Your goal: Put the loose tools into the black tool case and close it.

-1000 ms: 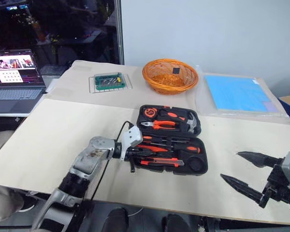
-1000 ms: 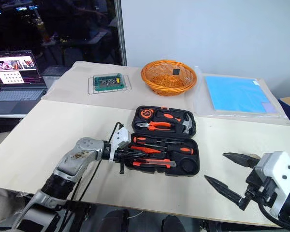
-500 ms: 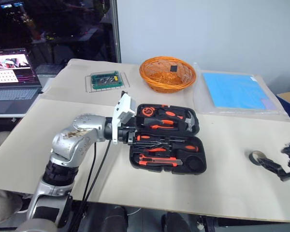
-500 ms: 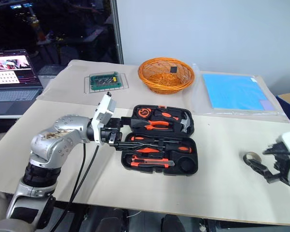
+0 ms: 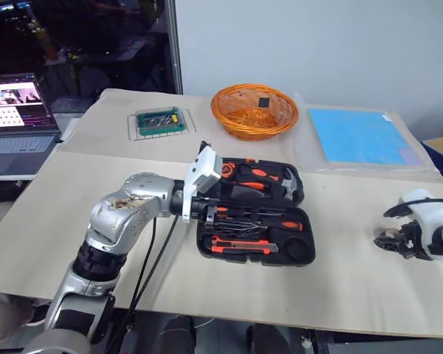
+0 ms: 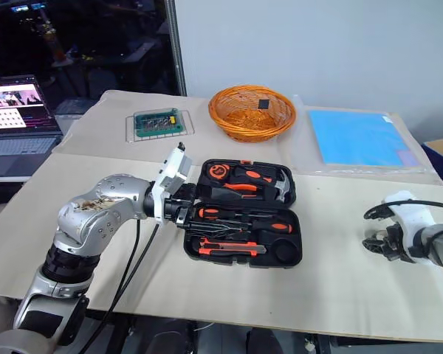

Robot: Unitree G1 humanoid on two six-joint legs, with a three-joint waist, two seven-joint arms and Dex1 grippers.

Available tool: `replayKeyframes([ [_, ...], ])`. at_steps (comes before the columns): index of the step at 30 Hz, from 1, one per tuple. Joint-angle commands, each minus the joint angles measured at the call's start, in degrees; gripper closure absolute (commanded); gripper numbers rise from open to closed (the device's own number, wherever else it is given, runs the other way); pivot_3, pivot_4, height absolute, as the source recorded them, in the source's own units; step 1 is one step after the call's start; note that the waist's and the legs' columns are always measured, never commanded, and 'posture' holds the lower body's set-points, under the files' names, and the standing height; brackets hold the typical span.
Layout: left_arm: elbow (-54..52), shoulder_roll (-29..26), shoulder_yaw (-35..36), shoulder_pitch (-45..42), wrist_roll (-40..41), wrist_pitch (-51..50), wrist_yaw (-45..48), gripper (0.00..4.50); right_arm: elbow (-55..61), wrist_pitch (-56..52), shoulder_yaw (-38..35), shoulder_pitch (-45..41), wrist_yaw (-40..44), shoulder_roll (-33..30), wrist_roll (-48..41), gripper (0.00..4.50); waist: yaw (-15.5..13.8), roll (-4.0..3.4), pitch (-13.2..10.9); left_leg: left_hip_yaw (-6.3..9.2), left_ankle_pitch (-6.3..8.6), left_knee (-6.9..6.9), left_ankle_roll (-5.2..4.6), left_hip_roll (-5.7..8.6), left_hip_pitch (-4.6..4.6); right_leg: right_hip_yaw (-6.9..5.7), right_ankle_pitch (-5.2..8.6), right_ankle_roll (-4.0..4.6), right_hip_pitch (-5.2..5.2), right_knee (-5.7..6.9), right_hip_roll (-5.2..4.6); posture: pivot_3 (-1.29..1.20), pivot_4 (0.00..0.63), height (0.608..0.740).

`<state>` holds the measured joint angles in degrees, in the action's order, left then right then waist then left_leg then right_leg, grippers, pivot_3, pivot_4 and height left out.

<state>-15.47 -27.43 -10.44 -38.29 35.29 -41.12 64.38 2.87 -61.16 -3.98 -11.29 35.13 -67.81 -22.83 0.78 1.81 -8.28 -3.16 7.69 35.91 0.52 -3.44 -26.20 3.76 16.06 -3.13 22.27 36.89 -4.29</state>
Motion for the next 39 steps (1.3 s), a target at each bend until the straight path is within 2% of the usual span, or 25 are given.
replayKeyframes([
  [1, -1.1, 0.3, 0.0, -0.5, -0.1, 1.5, -0.4, 0.54, -5.0, 2.7, 2.9, -4.2, 1.6, 1.1, 3.5, 1.02, 0.0, 0.00, 0.0, 0.00, 0.00, 0.00, 0.00, -0.01, 0.00, 0.00, 0.00, 0.00, 0.00, 0.00, 0.01, 0.00, 0.150, 0.740],
  [4, -1.5, 0.3, -0.2, -0.3, 0.0, 1.4, -0.6, 0.54, -10.5, 4.7, 6.1, -7.5, 2.9, 2.6, 6.2, 1.74, 0.0, 0.00, 0.0, -0.01, 0.00, 0.00, 0.00, 0.01, 0.00, 0.02, -0.01, -0.02, 0.00, 0.00, 0.01, 0.00, 0.150, 0.740],
  [8, -1.6, -0.5, 0.0, 0.0, 0.1, 1.5, 0.2, 0.54, -14.3, 6.2, 7.6, -10.0, 5.2, 3.7, 7.8, 3.16, -0.1, -0.01, 0.0, -0.02, 0.00, 0.03, 0.00, 0.01, 0.00, 0.02, -0.02, -0.03, 0.00, 0.02, 0.01, 0.00, 0.150, 0.740],
  [12, -2.1, -1.3, 0.2, 0.5, 0.7, 1.8, 1.3, 0.54, -11.7, 5.6, 5.5, -8.5, 6.9, 2.2, 7.5, 4.43, -0.1, -0.01, 0.0, -0.02, 0.00, 0.02, 0.00, 0.02, 0.00, 0.02, -0.02, -0.05, 0.00, 0.02, 0.01, 0.00, 0.150, 0.740],
  [15, -2.7, -1.7, 0.7, 1.0, 1.9, 2.3, 2.9, 0.54, -5.8, 4.6, 1.4, -5.8, 8.8, 0.3, 5.6, 4.47, -0.2, -0.05, 0.0, -0.01, 0.00, 0.01, 0.00, 0.01, 0.00, 0.02, -0.02, -0.05, 0.01, 0.03, 0.01, 0.00, 0.150, 0.740],
  [18, -4.0, -1.5, 2.7, 2.5, 4.8, 2.2, 3.3, 0.54, 7.9, -0.3, -4.7, -3.4, 12.3, -1.3, 0.0, 4.47, 0.0, -0.23, -0.1, -0.01, 0.00, 0.00, 0.00, 0.02, -0.02, 0.03, -0.02, -0.06, 0.02, 0.05, -0.01, 0.00, 0.150, 0.740],
  [20, -4.4, -2.0, 3.2, 4.0, 5.3, 1.6, 2.6, 0.54, 16.5, -4.2, -5.7, -4.1, 14.1, -1.5, -4.4, 4.47, 0.3, -0.24, -0.1, -0.01, 0.00, 0.01, 0.00, -0.02, 0.01, 0.04, -0.01, -0.07, 0.03, 0.11, 0.03, 0.00, 0.150, 0.740],
  [22, -3.9, -3.2, 3.3, 6.8, 3.9, 7.2, 7.0, 0.54, 24.3, -6.3, -3.6, -6.5, 16.0, -2.3, -7.9, 4.47, 0.5, -0.25, -0.1, 0.02, 0.00, 0.01, 0.00, -0.13, 0.08, 0.05, 0.00, -0.07, 0.00, 0.13, 0.14, 0.00, 0.150, 0.740],
  [25, -3.3, -6.7, 6.2, 9.1, 9.0, 3.4, 10.1, 0.54, 30.6, -8.9, 2.0, -11.2, 16.2, -0.9, -10.6, 4.47, 0.4, -0.20, -0.2, -0.01, 0.00, 0.02, 0.02, -0.31, 0.12, 0.06, 0.00, -0.03, 0.00, 0.12, 0.30, 0.00, 0.150, 0.740],
  [31, -3.8, -13.5, 8.5, 15.5, 7.0, 6.2, 12.5, 0.54, 32.1, -4.7, 18.3, -16.2, 15.7, 0.4, -4.1, 4.47, -0.2, -0.07, -0.2, -0.21, 0.01, 0.00, 0.03, -0.22, 0.09, 0.05, 0.20, 0.50, 0.16, 0.06, 0.00, 0.00, 0.150, 0.740],
  [39, -5.4, -14.0, 10.0, 17.6, 7.6, 6.1, 9.8, 0.54, 32.1, -3.2, 23.8, -17.3, 17.6, 2.3, -2.2, 4.47, -0.3, -0.01, -0.3, -0.21, 0.01, 0.01, 0.00, -0.28, -0.20, 0.04, -0.01, 0.13, 0.40, 0.14, 0.08, 0.00, 0.150, 0.740],
])
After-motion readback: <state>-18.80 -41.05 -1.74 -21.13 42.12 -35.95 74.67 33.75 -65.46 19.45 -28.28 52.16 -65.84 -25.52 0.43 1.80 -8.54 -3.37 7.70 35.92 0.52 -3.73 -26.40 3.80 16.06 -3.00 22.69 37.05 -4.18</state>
